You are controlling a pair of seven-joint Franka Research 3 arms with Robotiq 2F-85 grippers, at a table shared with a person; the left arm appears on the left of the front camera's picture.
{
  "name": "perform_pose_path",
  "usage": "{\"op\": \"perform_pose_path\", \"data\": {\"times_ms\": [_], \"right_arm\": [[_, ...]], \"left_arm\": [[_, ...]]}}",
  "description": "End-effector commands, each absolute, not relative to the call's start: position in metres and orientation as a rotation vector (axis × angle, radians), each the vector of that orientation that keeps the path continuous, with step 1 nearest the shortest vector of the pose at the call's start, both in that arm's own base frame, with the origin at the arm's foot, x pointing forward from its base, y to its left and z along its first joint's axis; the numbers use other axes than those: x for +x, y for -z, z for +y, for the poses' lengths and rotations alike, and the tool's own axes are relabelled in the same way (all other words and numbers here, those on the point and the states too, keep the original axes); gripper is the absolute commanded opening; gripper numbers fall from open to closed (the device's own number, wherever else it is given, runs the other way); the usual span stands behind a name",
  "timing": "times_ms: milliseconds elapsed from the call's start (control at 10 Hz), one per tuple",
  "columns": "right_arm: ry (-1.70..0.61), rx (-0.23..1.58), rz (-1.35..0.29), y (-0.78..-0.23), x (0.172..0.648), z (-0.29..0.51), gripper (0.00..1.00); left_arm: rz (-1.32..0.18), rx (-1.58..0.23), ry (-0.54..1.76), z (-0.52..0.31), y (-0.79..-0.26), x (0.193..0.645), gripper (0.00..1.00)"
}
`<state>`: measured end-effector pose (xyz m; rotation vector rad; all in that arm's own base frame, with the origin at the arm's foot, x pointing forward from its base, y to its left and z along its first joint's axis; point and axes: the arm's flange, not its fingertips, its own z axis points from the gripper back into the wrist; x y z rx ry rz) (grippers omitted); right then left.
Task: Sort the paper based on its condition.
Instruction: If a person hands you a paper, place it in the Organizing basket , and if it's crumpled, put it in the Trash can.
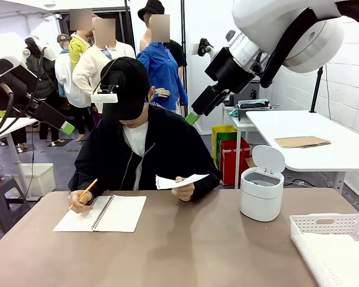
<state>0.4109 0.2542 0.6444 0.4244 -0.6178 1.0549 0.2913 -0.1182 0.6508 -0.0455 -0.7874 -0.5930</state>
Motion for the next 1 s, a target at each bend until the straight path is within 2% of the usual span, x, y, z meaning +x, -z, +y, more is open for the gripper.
{"op": "perform_pose_path", "data": {"times_ms": [0, 500, 900], "right_arm": [[-1.048, 0.440, -0.613, -0.644, 0.411, 0.255, 1.00], [-1.055, 0.424, -0.618, -0.644, 0.411, 0.254, 1.00], [-0.894, 0.545, -0.211, -0.605, 0.437, 0.245, 1.00]], "left_arm": [[-0.788, -0.048, 0.591, -0.118, -0.650, 0.292, 1.00], [-0.788, -0.048, 0.591, -0.118, -0.650, 0.292, 1.00], [-0.788, -0.048, 0.591, -0.118, -0.650, 0.292, 1.00]]}}
